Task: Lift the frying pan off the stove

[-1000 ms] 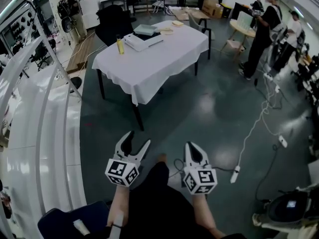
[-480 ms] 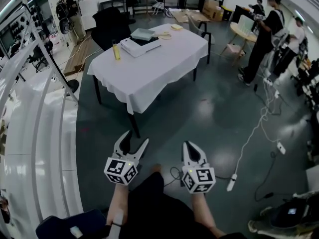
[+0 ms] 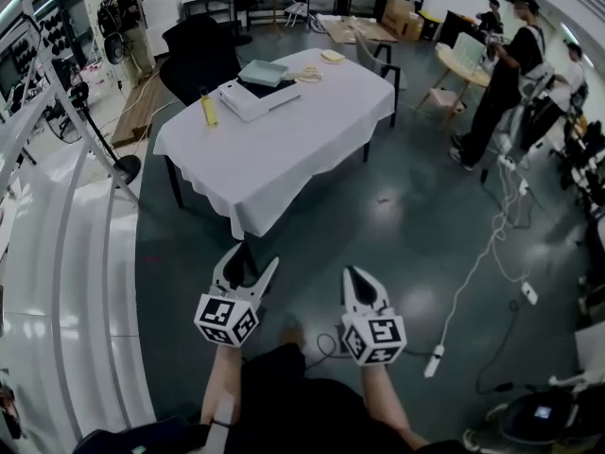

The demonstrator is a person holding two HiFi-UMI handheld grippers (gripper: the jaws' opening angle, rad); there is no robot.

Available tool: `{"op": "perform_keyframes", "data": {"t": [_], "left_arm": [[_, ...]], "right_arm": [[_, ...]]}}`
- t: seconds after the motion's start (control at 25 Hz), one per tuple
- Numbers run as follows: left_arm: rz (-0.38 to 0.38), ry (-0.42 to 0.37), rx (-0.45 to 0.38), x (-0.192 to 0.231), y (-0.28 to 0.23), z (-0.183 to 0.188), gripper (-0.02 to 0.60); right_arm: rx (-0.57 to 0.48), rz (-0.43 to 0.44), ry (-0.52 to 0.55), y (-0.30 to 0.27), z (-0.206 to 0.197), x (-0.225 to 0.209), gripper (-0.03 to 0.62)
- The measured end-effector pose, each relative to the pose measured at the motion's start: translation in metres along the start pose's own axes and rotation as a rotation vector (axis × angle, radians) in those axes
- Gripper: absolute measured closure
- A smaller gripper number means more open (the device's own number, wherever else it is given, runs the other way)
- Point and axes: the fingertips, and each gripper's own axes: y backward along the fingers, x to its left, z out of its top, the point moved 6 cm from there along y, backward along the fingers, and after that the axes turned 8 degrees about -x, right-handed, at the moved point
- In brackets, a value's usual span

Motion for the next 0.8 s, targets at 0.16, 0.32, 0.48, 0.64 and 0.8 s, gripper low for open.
{"op": "perform_keyframes", "data": {"t": [0.16,0.32,0.48,0.64,0.8], "left_arm": [[-0.002,-0.011,-0.001,0.019,-0.031,0.002,0.276],[-0.009,-0.028,-0.017,0.038,-0.057,0.010,0.276],[-0.017,-0.030,-0.014,0.053,-0.074,0.010,0.278],[-0.017,-0.038,-0.006,0.068,-0.086,0.007,0.276],[-0.012,-0.040,-0.004,0.081,-0.088,0.006,0.277]], "right_arm": [[0.003,-0.005,0.001,-0.032,0.003,-0.009,0.589],[0.001,-0.010,0.006,-0.059,0.005,-0.012,0.589],[-0.006,-0.005,0.010,-0.083,0.006,-0.016,0.589],[-0.005,-0.018,0.004,-0.104,0.003,-0.020,0.589],[-0.009,-0.021,-0.004,-0.118,0.001,-0.016,0.589]]}}
